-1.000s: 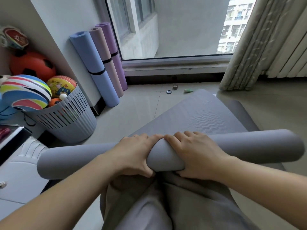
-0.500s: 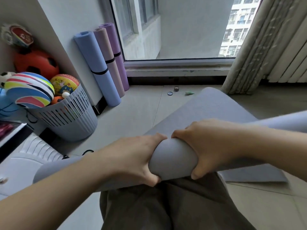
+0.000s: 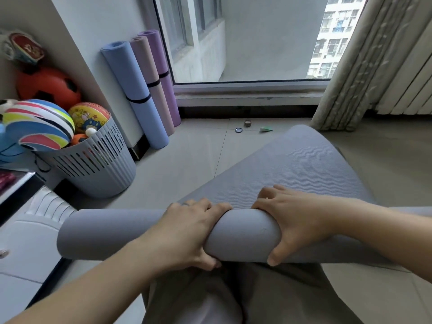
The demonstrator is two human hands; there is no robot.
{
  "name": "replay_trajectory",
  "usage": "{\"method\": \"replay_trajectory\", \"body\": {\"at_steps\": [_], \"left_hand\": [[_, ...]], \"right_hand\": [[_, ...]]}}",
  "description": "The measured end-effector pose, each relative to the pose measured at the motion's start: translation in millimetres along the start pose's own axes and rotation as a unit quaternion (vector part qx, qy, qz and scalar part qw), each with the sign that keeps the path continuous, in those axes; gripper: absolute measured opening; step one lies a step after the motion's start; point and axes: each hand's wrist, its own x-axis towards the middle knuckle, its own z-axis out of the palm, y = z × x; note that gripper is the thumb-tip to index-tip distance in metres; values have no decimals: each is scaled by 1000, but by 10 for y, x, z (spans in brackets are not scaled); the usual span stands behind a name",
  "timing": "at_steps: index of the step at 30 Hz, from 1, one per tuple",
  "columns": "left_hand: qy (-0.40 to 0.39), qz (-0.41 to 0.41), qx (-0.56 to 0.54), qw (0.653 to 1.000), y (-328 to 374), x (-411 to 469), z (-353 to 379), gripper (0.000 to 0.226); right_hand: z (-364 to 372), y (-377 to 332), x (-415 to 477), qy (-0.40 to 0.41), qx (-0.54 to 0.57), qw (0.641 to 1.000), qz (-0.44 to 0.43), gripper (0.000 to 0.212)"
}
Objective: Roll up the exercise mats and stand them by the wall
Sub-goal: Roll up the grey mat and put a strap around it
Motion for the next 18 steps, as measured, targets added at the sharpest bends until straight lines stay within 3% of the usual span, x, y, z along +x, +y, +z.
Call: {"method": "replay_trajectory", "body": {"at_steps": [3,7,9,13,18], "left_hand": [[-44,-12,-97,994,-76,86,-108,84],[-98,-8,-174,980,-136,184,-192,79],[-86,-23,-138,986,-127,181,-172,90],[14,-37,68,997,-38,122,32,106],[37,-41,24,998,-59,163,-102,91]], "right_hand": [[129,-219,-89,100,-130,986,0,102],[247,-312,20,141,-103,984,19,84],[215,-222,66,149,-77,986,21,78],[141,-69,157,132,-34,991,11,76],[-26,19,201,100,10,995,0,80]]}}
